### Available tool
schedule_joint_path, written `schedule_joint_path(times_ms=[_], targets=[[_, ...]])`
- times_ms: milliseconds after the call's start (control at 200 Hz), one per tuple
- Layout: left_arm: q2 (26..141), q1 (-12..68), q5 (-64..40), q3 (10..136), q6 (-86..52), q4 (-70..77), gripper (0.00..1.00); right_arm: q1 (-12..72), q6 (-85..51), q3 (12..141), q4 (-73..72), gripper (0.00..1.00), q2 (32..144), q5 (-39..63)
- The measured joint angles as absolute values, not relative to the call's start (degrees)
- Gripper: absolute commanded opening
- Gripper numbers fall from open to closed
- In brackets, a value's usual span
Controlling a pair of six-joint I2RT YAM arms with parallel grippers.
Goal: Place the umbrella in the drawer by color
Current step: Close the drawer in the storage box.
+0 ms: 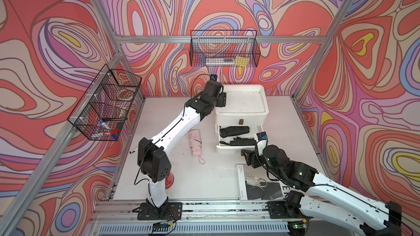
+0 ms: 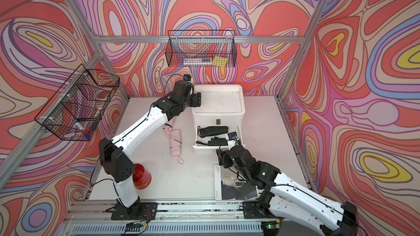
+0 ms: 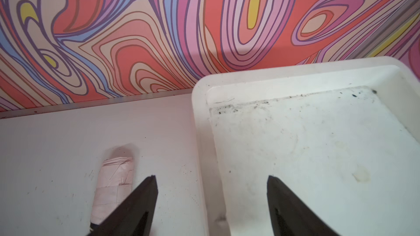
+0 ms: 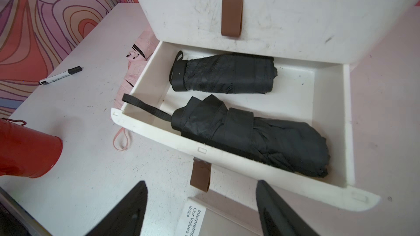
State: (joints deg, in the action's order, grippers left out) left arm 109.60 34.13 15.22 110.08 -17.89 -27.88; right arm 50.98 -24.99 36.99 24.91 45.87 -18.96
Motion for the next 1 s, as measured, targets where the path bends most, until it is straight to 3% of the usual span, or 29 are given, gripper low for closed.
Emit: schedule_joint_path(times_ms=[265,310,561,821,1001], targets=[[118.2,34.2,19.5,119.4,-18.5,-34.2,0.10,51.1,-30.8,32.7,19.9,0.70,46.0,-16.5],[118.3,34.2,20.8,119.5,-22.5,-33.8,0.04,51.1,-32.0,31.0,18.1,0.70,46.3,-16.5],[117.9,34.2,20.1,118.8,-23.0,-34.2,0.00,51.4,-37.4,23.6,6.4,0.70,51.4,-17.3],[117.2,34.9,24.9,117.8,-27.1,-34.7,0.00,52.1,-36.1,25.8,-2.6,0.71,61.7,-19.2],[115.3,35.7,27.3,115.2,-29.0,-34.2,0.00,52.2,-31.0,30.6,-3.2,0.74,70.3,-26.0]])
